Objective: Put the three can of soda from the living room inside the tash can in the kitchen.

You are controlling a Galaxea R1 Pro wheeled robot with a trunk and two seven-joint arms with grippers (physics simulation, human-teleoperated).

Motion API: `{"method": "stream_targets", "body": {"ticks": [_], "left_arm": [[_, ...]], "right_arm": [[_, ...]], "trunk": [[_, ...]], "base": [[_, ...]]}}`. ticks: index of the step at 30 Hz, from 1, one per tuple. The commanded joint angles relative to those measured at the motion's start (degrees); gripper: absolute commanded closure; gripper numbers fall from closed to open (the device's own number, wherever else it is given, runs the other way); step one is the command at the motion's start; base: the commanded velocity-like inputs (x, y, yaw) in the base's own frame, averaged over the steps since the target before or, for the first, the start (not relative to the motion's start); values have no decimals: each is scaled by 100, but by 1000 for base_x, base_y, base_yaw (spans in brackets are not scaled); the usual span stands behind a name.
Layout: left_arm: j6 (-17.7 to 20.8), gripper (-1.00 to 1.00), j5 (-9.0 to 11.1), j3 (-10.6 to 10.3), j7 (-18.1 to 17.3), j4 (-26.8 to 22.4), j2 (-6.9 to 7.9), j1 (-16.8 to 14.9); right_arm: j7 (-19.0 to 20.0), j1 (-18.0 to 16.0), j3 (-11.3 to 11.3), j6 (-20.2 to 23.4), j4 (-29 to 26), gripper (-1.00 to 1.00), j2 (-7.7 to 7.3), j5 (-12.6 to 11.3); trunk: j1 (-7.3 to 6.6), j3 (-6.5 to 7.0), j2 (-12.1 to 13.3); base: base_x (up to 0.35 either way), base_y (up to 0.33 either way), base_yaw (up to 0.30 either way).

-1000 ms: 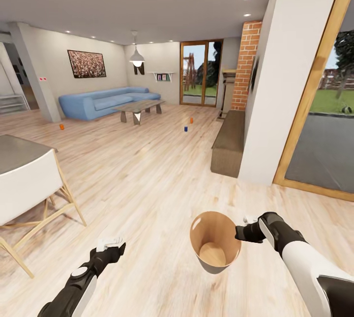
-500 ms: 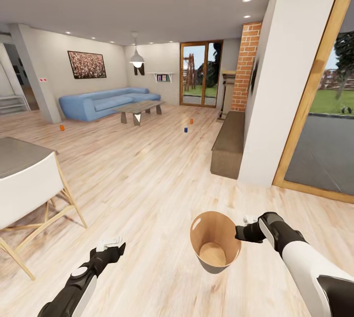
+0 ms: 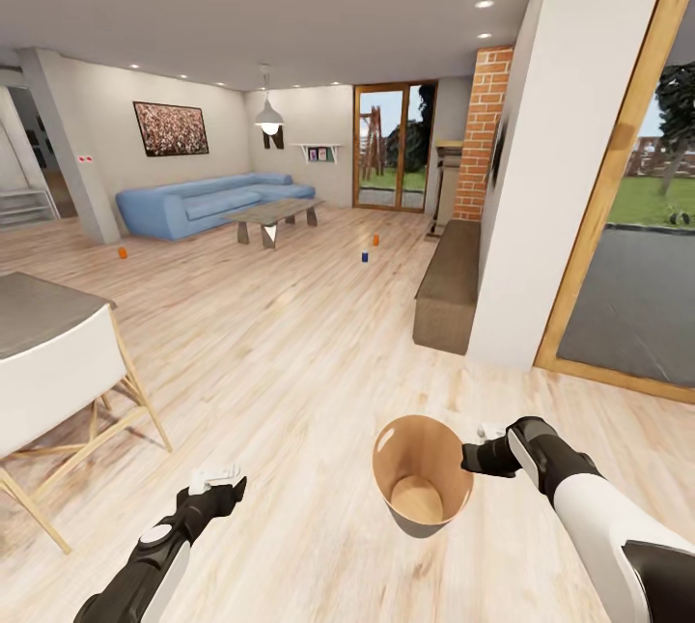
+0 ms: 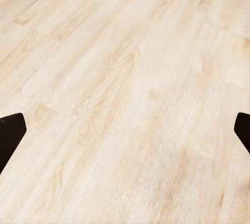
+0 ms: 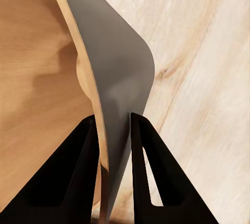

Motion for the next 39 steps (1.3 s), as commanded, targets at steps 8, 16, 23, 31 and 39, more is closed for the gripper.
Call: {"method": "stream_targets", "body": {"ticks": [8,16,23,31,39], "left_arm": [[-216,-100,13,0,0,-6,4,3],[-281,-100,2,-8,-7,0,0,1],[-288,-100,0,-3,-2,1,0,0],[-289,-100,0,-3,0,1,0,0],[-290,-100,0,-5,0,1,0,0]], "right_arm": [[26,-2,-24,22,-3,100,9,-125],[22,2,-24,15,-3,100,33,-125],[22,2,-24,13,-4,100,36,-125],[22,3,-24,15,-3,100,37,-125],[22,3,-24,17,-3,100,62,-125]], "trunk": [[-1,1,1],[-1,1,1],[-1,1,1],[-1,1,1],[-1,1,1]], "base": [[25,0,0],[250,0,0],[316,0,0],[326,0,0],[327,0,0]]}}
